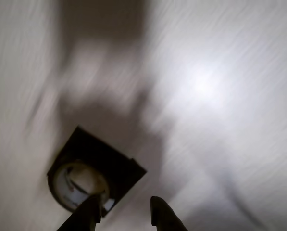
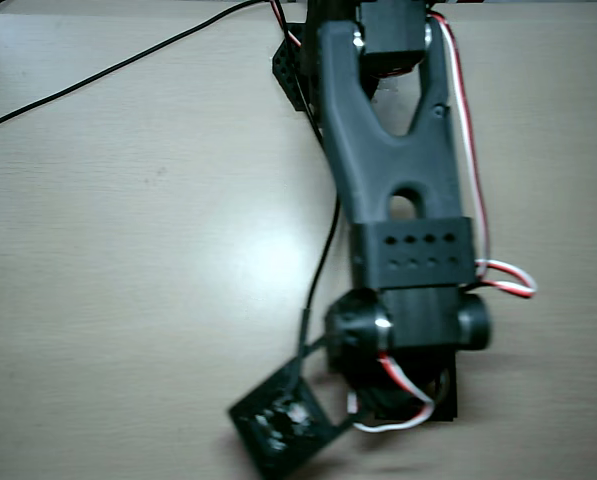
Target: Grasp a tape and put it in the target area.
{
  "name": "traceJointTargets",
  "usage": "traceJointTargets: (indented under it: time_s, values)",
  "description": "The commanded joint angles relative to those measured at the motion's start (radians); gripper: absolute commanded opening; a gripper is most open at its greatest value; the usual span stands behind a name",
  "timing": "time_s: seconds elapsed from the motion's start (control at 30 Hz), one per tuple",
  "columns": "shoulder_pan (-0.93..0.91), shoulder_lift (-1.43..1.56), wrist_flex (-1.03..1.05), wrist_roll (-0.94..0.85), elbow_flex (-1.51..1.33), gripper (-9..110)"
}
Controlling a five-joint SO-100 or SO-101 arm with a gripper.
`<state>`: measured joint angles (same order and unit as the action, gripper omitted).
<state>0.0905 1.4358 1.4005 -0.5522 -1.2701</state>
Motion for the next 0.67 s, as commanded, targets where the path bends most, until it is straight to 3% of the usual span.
traceJointTargets:
  time_s: [0.0, 0.3, 0.63]
  values:
    - [-0.058, 0.060, 0.015, -0.017, 0.021, 12]
    - [-0.216, 0.120, 0.026, -0.015, 0.005, 12]
    - [-0.252, 0.152, 0.009, 0.005, -0.035, 12]
